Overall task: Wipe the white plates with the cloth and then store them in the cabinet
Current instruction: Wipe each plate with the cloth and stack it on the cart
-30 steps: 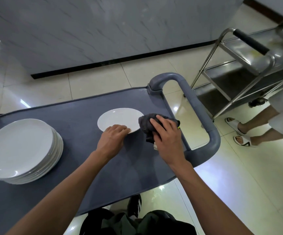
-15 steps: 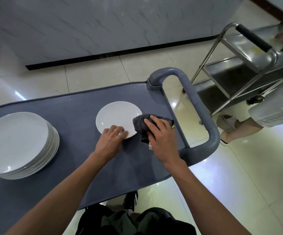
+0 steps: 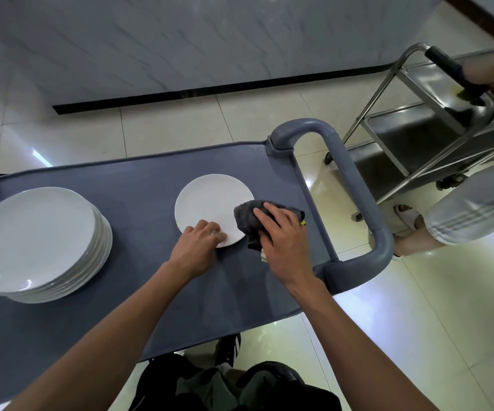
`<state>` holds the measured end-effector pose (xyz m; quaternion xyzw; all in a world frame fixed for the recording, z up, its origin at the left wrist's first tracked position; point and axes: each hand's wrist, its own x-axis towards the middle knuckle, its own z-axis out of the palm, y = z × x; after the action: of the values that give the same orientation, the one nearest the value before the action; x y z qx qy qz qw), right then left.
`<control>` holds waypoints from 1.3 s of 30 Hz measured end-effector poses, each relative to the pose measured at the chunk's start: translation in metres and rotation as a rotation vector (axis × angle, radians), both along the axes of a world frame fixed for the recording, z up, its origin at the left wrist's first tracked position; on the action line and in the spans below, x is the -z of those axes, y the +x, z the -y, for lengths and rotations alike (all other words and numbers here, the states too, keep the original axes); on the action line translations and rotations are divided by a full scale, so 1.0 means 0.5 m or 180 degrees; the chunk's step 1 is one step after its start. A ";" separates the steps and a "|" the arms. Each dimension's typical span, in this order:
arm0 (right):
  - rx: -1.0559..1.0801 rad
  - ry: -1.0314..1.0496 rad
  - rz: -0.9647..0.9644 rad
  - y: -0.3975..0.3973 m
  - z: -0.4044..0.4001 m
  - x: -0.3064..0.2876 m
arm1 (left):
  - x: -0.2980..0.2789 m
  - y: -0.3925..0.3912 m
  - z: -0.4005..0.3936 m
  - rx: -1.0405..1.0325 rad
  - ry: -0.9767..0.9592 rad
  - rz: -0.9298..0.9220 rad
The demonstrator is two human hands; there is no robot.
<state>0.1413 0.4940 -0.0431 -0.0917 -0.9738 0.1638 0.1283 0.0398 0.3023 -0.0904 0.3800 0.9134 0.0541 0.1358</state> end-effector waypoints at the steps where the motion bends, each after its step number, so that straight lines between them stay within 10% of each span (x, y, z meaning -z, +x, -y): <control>1: -0.0004 -0.0018 0.0005 -0.003 0.004 0.000 | -0.003 0.001 0.006 -0.0036 0.0031 0.0025; 29: -0.1248 -0.0501 -0.0166 -0.208 0.438 -0.085 | -0.148 -0.054 0.560 -0.2844 0.1246 -0.0685; 39: -0.1427 -0.0497 -0.0316 -0.230 0.549 -0.090 | -0.120 -0.076 0.674 -0.3719 0.1385 0.0112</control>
<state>0.0265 0.2196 0.0017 0.1252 -0.9467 0.2673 0.1290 0.0016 -0.0345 -0.0302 -0.1644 0.9361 0.3105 0.0182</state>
